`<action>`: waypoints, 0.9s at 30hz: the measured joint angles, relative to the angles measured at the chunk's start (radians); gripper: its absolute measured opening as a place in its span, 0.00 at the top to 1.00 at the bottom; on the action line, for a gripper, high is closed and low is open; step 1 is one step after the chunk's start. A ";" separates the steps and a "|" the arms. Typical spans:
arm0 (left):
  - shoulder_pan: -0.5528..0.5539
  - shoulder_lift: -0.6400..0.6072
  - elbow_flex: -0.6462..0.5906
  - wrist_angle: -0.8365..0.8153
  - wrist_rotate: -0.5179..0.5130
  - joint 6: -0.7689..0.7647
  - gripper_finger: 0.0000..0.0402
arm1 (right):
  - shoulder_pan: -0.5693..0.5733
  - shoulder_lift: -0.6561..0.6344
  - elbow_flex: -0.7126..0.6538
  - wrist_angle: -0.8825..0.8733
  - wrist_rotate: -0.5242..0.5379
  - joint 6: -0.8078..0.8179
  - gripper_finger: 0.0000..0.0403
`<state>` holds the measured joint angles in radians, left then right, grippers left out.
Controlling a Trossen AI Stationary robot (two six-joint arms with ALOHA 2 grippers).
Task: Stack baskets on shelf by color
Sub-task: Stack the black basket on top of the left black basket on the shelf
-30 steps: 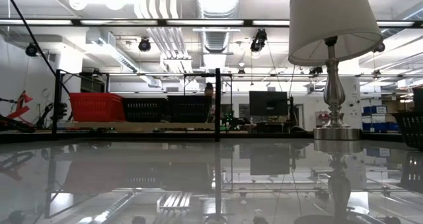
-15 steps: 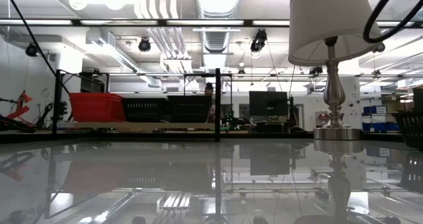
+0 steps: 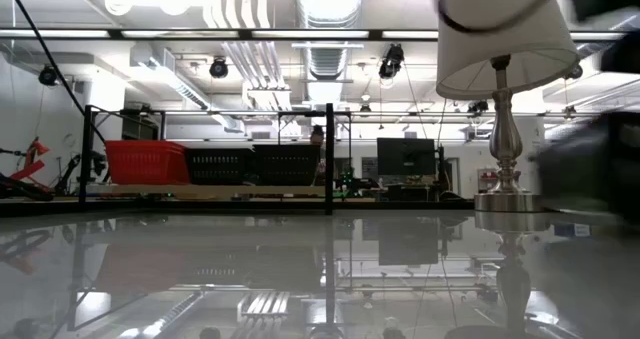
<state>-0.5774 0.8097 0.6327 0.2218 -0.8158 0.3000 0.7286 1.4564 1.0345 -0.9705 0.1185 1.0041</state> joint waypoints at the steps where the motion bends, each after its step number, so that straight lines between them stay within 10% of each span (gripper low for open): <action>1: 0.000 0.000 0.000 0.000 0.000 0.003 0.98 | -0.025 0.004 0.023 0.017 0.032 -0.028 0.97; 15: 0.000 -0.003 0.001 0.007 0.000 0.004 0.98 | -0.340 0.223 0.448 0.221 0.385 -0.698 0.97; 27: -0.056 -0.008 0.003 0.080 0.000 0.050 0.98 | -0.556 0.482 0.896 0.221 0.433 -1.029 0.97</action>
<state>-0.6337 0.8018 0.6353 0.3020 -0.8160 0.3499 0.1731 1.9380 1.9303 -0.7494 0.5514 -0.0249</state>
